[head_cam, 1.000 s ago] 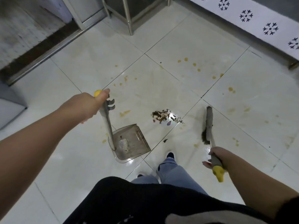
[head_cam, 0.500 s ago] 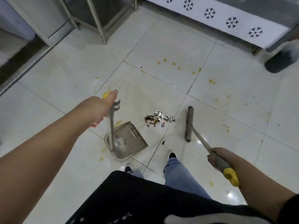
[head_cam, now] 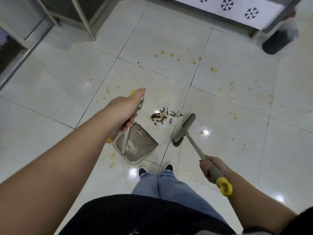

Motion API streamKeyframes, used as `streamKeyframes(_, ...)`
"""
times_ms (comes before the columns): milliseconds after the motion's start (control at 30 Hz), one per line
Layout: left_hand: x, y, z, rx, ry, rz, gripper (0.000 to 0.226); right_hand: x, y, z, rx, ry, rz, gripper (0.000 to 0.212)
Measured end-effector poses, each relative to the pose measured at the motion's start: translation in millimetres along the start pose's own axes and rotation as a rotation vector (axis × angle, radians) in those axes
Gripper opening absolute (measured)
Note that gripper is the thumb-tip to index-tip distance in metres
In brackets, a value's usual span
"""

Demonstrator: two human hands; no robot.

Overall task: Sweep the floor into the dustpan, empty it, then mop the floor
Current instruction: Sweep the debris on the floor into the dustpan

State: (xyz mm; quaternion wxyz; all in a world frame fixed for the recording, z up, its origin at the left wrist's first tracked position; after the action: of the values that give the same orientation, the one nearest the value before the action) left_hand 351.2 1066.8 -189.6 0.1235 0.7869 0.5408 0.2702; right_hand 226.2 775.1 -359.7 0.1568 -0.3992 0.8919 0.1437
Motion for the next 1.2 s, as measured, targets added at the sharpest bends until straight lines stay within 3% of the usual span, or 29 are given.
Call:
streamKeyframes(267, -4.4, 15.9, 3.7, 0.002, 0.022, 0.023, 0.059, -17.4, -13.6, 21.7, 0.076, -0.151, 0.129, 0.035)
streamKeyframes(500, -6.7, 20.2, 4.7, 0.007, 0.004, 0.05, 0.059, 16.8, -2.9, -27.6, 0.078, 0.032, -0.106, 0.023)
streamKeyframes(767, -21.9, 20.8, 3.7, -0.024, 0.004, 0.132, 0.058, 58.4, 56.5, -10.3, -0.012, 0.198, -0.112, 0.03)
streamKeyframes(1067, -13.9, 13.5, -2.2, -0.067, 0.089, 0.307, 0.063, 59.5, 43.2, 19.8, 0.104, 0.164, -0.069, 0.026)
streamKeyframes(1200, -12.7, 9.3, -2.8, -0.032, 0.14, 0.323, 0.065, 39.4, 17.6, 28.6, 0.119, 0.07, -0.048, 0.028)
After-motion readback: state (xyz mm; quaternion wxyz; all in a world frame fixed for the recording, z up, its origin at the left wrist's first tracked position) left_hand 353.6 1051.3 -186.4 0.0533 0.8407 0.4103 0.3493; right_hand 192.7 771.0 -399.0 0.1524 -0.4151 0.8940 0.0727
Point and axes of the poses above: each hand's wrist, its own z-axis towards the middle knuckle, its own x-axis out of the back of the hand, y = z × x, the point moved 4 cm from there along z, towards the middle knuckle, and after that the axes turned 9 degrees about -y, right-handed, at the moved point
